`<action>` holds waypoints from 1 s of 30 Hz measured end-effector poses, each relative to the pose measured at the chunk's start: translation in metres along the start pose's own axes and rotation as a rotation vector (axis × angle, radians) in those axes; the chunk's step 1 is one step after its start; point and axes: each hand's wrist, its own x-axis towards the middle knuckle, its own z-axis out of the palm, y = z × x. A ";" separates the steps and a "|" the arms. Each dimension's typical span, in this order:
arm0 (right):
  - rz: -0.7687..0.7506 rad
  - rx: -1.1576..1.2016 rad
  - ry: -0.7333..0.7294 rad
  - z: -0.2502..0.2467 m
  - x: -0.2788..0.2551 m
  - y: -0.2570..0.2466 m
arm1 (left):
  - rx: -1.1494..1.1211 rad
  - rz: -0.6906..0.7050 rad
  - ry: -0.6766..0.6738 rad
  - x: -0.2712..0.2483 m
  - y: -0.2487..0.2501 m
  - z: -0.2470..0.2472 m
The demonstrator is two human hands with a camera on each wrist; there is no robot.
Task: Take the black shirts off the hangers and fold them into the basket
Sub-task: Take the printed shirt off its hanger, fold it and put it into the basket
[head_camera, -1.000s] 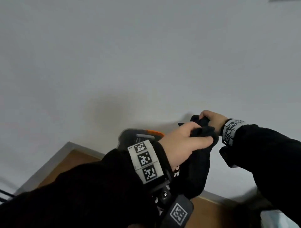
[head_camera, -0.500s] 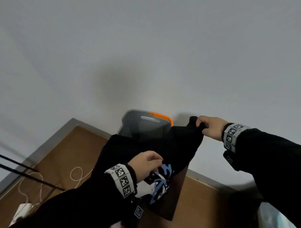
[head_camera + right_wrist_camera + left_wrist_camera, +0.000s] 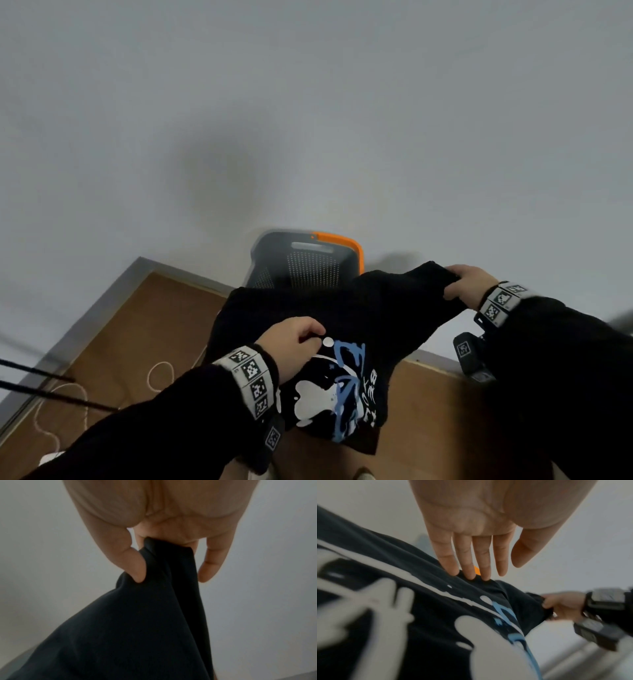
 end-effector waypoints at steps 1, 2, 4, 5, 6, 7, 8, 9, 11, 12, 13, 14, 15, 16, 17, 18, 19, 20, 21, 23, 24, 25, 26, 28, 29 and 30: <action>0.017 0.025 -0.005 -0.002 -0.002 0.005 | 0.094 0.060 -0.052 0.004 0.012 0.008; 0.018 0.090 -0.009 -0.002 -0.003 0.011 | 0.191 0.115 -0.118 0.008 0.022 0.017; -0.012 0.215 -0.010 0.000 -0.011 0.015 | 0.409 0.186 -0.253 0.014 0.041 0.036; -0.023 0.263 0.002 0.003 -0.015 0.017 | 0.510 0.194 -0.302 0.018 0.047 0.044; -0.035 0.307 0.007 0.007 -0.016 0.021 | 0.574 0.186 -0.331 0.021 0.052 0.051; -0.030 0.362 -0.005 0.012 -0.019 0.023 | 0.593 0.172 -0.331 0.026 0.056 0.055; -0.031 0.419 -0.040 0.017 -0.021 0.026 | 0.569 0.161 -0.303 0.030 0.059 0.057; -0.029 0.443 -0.075 0.021 -0.021 0.031 | 0.512 0.148 -0.250 0.035 0.062 0.057; -0.026 0.436 -0.109 0.030 -0.021 0.039 | 0.356 0.126 -0.108 0.050 0.066 0.050; -0.024 0.433 -0.110 0.032 -0.023 0.043 | 0.293 0.118 -0.038 0.059 0.069 0.046; -0.013 0.439 -0.097 0.033 -0.027 0.044 | 0.262 0.117 0.020 0.069 0.073 0.041; -0.007 0.440 -0.078 0.034 -0.027 0.048 | 0.262 0.113 0.056 0.079 0.078 0.036; -0.003 0.434 -0.065 0.034 -0.030 0.051 | 0.288 0.106 0.064 0.088 0.084 0.032; -0.007 0.446 -0.059 0.033 -0.031 0.055 | 0.336 0.088 0.047 0.097 0.092 0.030; -0.018 0.466 -0.053 0.032 -0.035 0.058 | 0.397 0.062 0.013 0.103 0.099 0.028; -0.032 0.495 -0.045 0.031 -0.035 0.063 | 0.459 0.030 -0.034 0.109 0.105 0.028; -0.038 0.527 -0.037 0.030 -0.037 0.069 | 0.517 -0.002 -0.082 0.114 0.109 0.029; -0.055 0.555 -0.035 0.030 -0.038 0.075 | 0.571 -0.036 -0.123 0.117 0.113 0.031; -0.068 0.562 -0.034 0.029 -0.042 0.079 | 0.620 -0.061 -0.159 0.120 0.116 0.032; -0.082 0.556 -0.064 0.031 -0.047 0.089 | 0.638 -0.073 -0.187 0.128 0.116 0.038; -0.079 0.541 -0.089 0.034 -0.047 0.093 | 0.607 -0.062 -0.196 0.133 0.114 0.041; -0.076 0.512 -0.116 0.037 -0.047 0.097 | 0.551 -0.050 -0.220 0.135 0.113 0.043; -0.068 0.460 -0.133 0.039 -0.046 0.100 | 0.492 -0.041 -0.256 0.137 0.113 0.044; -0.038 0.312 -0.160 0.043 -0.047 0.101 | 0.435 -0.029 -0.340 0.136 0.114 0.044; -0.031 0.246 -0.169 0.044 -0.048 0.101 | 0.453 -0.018 -0.356 0.134 0.116 0.044; -0.032 0.211 -0.174 0.047 -0.047 0.101 | 0.502 -0.006 -0.369 0.133 0.118 0.043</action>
